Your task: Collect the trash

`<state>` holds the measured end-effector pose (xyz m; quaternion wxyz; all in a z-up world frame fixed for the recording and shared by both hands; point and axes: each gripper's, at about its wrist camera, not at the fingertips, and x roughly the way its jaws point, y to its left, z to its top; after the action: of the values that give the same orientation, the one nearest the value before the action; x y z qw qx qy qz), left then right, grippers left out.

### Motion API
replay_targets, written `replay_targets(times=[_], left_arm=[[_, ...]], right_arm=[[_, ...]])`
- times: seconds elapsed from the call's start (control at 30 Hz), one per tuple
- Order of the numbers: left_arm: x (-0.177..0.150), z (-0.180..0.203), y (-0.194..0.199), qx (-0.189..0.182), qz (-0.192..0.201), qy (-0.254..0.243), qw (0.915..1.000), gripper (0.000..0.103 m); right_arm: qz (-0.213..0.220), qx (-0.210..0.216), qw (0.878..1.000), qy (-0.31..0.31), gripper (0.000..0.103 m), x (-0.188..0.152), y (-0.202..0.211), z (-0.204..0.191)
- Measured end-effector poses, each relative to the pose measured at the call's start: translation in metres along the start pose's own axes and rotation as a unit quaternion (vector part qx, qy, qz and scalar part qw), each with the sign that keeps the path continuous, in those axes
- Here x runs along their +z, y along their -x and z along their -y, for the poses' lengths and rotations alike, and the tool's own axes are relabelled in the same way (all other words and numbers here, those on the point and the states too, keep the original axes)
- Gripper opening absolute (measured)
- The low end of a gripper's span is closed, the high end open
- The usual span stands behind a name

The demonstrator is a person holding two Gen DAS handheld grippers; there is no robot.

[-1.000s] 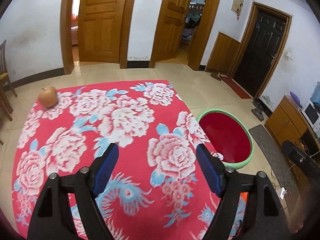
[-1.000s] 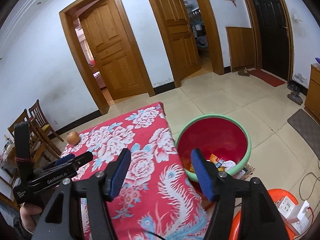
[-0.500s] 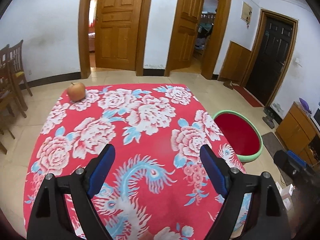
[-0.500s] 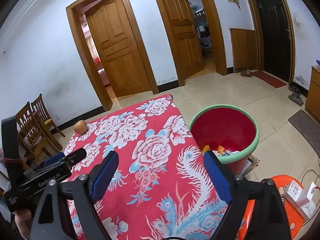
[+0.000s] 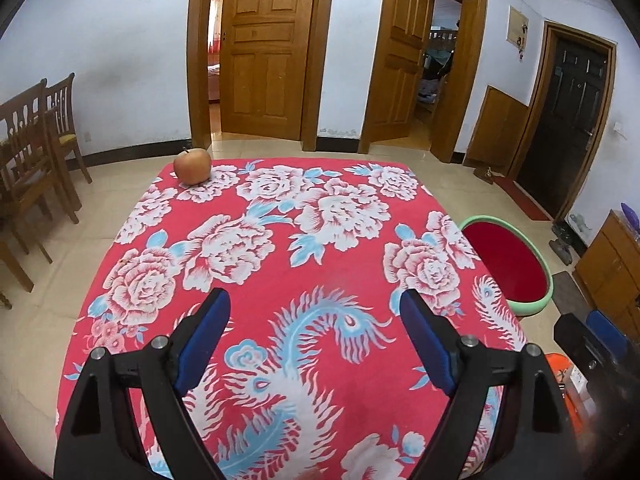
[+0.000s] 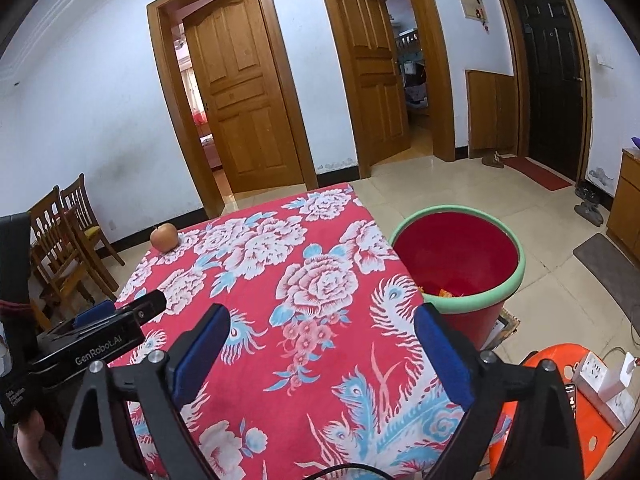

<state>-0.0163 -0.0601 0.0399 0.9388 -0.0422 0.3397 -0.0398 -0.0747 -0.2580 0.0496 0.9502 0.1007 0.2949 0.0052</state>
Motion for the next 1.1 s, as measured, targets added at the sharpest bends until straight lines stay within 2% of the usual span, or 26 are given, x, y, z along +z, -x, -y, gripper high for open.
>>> replay_targets(times=[0.17,1.1], left_arm=[[-0.0017,-0.0036,0.0007,0.010,0.003,0.003,0.9999,0.086],[-0.0103,-0.0055,-0.0002,0.013,-0.002,0.007,0.9999,0.086]], right_arm=[[-0.001,-0.002,1.000,0.003,0.095,-0.0036,-0.0021,-0.0046],[-0.003,-0.001,1.000,0.002,0.095,-0.0077,-0.0008,-0.0049]])
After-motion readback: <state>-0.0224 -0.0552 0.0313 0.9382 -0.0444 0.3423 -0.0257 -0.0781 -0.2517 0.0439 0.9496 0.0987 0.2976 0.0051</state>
